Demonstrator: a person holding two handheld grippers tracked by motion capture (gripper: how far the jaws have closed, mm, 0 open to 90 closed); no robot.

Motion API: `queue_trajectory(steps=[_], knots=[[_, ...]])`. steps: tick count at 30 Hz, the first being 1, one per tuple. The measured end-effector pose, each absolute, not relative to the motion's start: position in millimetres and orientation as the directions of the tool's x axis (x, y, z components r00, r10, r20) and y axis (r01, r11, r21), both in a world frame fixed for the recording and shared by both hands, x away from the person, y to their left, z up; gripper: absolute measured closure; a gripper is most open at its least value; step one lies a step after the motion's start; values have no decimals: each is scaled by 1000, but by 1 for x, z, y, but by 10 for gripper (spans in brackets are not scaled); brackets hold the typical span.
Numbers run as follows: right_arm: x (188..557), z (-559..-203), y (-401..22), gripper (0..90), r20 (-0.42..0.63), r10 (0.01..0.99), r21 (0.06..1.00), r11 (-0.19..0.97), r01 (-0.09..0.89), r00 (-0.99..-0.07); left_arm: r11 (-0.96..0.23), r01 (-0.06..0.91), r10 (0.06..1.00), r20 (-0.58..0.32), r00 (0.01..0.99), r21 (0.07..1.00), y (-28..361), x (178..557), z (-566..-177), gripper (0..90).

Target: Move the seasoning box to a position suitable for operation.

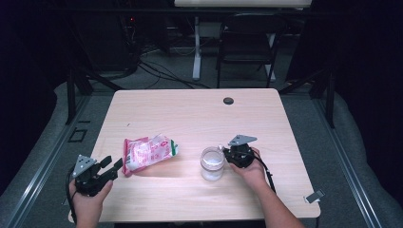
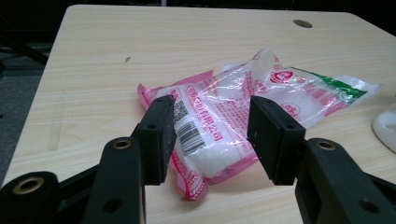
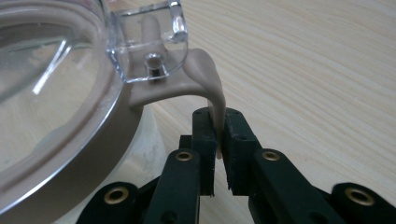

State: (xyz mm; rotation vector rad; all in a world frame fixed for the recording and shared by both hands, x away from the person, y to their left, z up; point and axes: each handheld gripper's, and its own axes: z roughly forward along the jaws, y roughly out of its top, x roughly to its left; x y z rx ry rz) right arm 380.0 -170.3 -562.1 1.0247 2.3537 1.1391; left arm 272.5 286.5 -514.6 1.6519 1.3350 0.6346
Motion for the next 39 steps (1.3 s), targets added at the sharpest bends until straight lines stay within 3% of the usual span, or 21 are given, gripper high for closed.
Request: queue_trajectory(steps=[19,24,32,39], knots=[[329,-551,-178,840,-44,794,736,436,518,-606,-123,453,873,-121,473,883,231,302,-509,536],[311,-549,-182,818,4,796,728,413,547,-605,-131,471,833,-161,529,872,211,312,-508,574],[294,-541,-193,744,1,777,737,425,526,-629,-198,454,797,-126,591,869,185,321,-507,635],[281,-509,-201,730,25,780,801,359,479,-626,-207,467,772,-150,617,859,175,319,-505,743]])
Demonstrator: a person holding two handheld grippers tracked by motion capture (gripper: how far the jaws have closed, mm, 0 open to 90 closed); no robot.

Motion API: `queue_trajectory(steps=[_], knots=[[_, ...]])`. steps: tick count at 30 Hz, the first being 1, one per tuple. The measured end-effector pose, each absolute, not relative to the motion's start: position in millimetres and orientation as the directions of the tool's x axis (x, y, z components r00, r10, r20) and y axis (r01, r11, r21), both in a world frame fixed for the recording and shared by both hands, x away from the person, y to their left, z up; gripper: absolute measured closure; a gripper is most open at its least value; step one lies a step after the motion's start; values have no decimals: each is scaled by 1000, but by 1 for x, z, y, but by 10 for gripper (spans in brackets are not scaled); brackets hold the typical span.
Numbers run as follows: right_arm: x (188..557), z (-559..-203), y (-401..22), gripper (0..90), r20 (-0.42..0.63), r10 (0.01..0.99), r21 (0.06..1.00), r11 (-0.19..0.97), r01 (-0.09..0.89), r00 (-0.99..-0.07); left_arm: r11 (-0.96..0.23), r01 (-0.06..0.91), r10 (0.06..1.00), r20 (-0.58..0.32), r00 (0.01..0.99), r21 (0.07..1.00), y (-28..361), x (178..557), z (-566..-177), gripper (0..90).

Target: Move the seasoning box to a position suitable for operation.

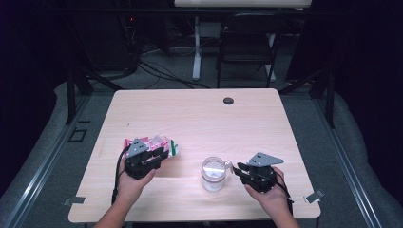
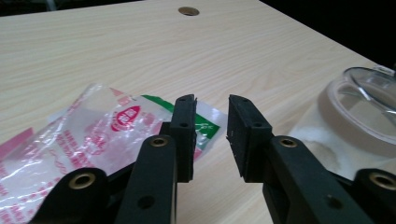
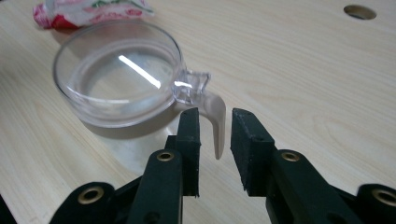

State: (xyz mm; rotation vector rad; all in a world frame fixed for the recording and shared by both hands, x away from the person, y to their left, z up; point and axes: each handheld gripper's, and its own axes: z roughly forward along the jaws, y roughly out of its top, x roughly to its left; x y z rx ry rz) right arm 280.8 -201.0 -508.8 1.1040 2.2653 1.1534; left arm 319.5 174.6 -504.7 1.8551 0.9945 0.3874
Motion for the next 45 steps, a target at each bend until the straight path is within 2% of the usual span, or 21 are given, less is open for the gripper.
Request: queue_trajectory(steps=[6,11,14,20,25,38,45], knots=[[284,-504,-196,772,38,795,827,314,465,-605,-219,480,746,-171,643,849,162,313,-502,826],[289,-495,-188,792,45,803,859,273,433,-594,-285,478,719,-144,679,831,141,312,-497,900],[291,-493,-186,797,42,805,861,272,431,-591,-318,460,704,-118,701,829,128,314,-490,900],[299,-498,-180,799,55,800,842,284,459,-597,-339,445,666,-123,736,829,105,312,-490,900],[298,-500,-180,838,49,789,848,292,443,-613,-406,437,628,-103,772,803,100,304,-505,900],[295,-500,-182,852,47,785,851,292,436,-617,-480,434,569,-106,816,763,85,294,-520,900],[295,-501,-182,853,54,786,854,283,436,-616,-474,437,563,-118,818,765,84,293,-521,900]])
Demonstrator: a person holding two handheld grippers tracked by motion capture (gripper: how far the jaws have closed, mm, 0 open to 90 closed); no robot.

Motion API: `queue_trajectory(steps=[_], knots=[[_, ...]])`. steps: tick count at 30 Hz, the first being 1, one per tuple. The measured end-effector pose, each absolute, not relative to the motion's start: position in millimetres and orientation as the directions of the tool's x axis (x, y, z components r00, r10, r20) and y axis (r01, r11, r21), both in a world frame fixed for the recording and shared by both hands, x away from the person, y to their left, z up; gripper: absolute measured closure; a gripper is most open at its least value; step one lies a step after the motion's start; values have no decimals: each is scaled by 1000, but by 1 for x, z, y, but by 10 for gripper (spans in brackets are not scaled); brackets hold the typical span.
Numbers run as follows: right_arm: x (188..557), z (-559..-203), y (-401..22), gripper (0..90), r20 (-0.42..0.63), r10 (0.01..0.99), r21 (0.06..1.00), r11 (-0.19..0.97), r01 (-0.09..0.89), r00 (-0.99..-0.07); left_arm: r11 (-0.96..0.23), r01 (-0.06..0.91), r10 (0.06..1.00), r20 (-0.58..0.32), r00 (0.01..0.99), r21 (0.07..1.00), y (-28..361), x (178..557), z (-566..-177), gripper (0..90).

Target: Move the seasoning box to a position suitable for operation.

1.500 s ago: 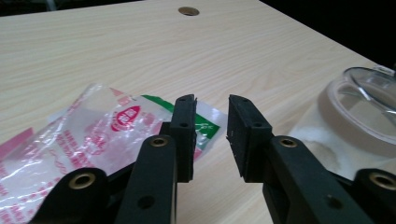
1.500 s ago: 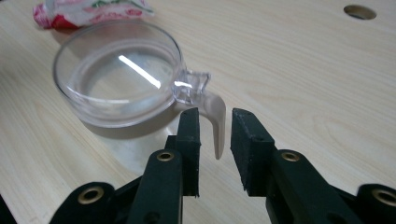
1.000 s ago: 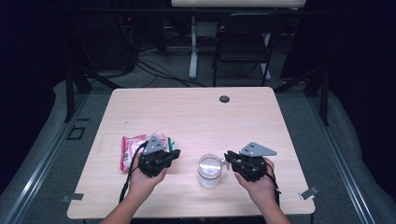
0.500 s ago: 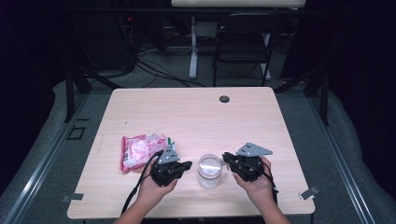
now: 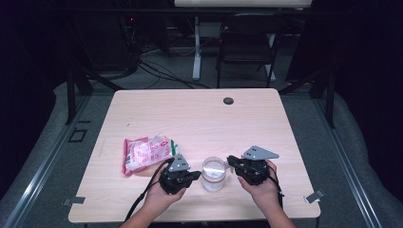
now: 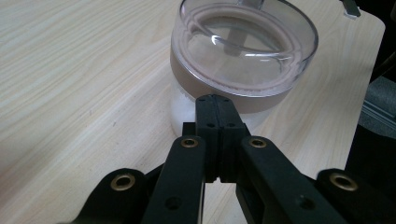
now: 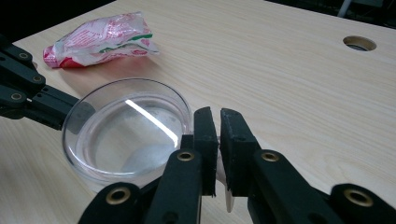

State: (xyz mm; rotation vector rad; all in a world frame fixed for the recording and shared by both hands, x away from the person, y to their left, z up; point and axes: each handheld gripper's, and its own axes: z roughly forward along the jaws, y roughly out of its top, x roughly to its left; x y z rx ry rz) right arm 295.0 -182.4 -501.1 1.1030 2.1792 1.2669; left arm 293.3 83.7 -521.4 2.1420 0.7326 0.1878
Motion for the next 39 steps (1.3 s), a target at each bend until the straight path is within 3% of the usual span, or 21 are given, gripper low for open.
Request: queue_trajectory(steps=[22,39], knots=[[294,-503,-184,865,61,790,859,269,435,-610,-402,435,535,-179,826,806,86,292,-509,900],[265,-494,-196,663,27,730,854,338,395,-683,-369,389,521,-159,839,844,71,297,-491,879]])
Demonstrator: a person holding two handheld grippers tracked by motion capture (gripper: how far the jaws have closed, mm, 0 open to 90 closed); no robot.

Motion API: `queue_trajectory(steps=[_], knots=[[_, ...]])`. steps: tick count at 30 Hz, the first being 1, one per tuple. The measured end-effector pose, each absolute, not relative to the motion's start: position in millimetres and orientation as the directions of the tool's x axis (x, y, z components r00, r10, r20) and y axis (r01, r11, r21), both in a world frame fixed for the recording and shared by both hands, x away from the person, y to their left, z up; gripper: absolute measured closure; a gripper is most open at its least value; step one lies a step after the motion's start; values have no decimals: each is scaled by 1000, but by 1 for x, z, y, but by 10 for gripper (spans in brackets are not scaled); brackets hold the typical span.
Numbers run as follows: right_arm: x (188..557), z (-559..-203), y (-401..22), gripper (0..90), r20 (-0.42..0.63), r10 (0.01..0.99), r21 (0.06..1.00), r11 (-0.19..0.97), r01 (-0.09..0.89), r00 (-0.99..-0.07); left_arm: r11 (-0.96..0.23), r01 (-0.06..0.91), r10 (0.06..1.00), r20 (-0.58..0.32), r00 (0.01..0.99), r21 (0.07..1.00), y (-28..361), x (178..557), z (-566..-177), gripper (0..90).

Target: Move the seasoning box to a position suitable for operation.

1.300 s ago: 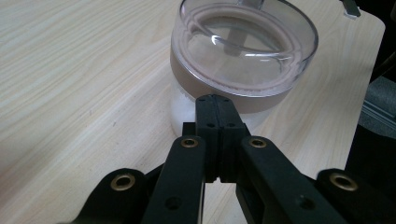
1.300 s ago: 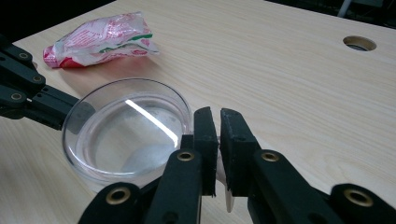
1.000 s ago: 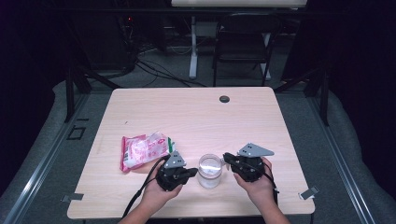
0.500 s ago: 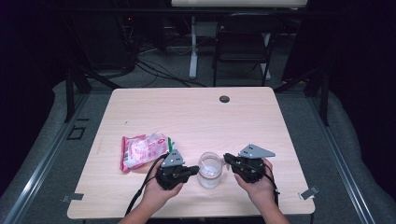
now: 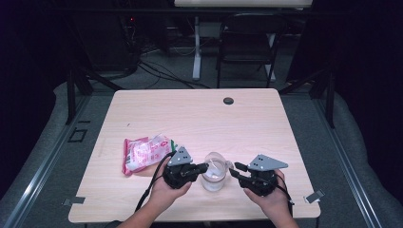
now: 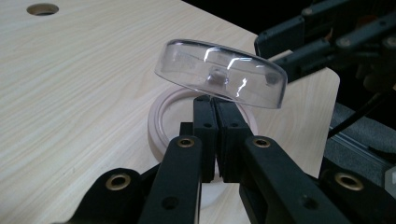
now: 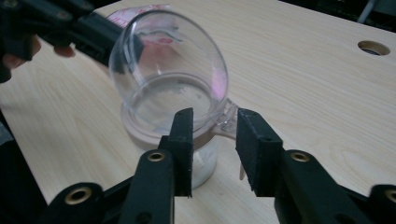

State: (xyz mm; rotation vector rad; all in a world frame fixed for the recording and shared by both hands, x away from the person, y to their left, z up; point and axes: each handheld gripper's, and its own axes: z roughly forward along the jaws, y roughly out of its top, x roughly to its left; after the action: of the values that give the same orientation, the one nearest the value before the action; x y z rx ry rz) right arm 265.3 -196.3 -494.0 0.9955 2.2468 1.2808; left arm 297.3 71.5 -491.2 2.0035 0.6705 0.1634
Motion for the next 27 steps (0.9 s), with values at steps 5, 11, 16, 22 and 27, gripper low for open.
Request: queue_trajectory(steps=[5,11,16,22,27], knots=[[259,-496,-193,602,-14,715,839,389,381,-699,-348,384,526,-161,835,855,68,299,-488,852],[256,-500,-181,551,-55,703,829,429,360,-709,-330,381,532,-163,831,864,68,298,-485,782],[257,-502,-174,543,-85,711,826,442,350,-698,-332,367,540,-144,830,869,68,296,-486,743],[260,-502,-173,547,-74,717,840,419,344,-693,-332,372,580,-124,805,867,71,299,-493,642],[261,-501,-175,556,-66,717,846,409,342,-694,-347,401,609,-122,783,848,71,304,-504,560]])
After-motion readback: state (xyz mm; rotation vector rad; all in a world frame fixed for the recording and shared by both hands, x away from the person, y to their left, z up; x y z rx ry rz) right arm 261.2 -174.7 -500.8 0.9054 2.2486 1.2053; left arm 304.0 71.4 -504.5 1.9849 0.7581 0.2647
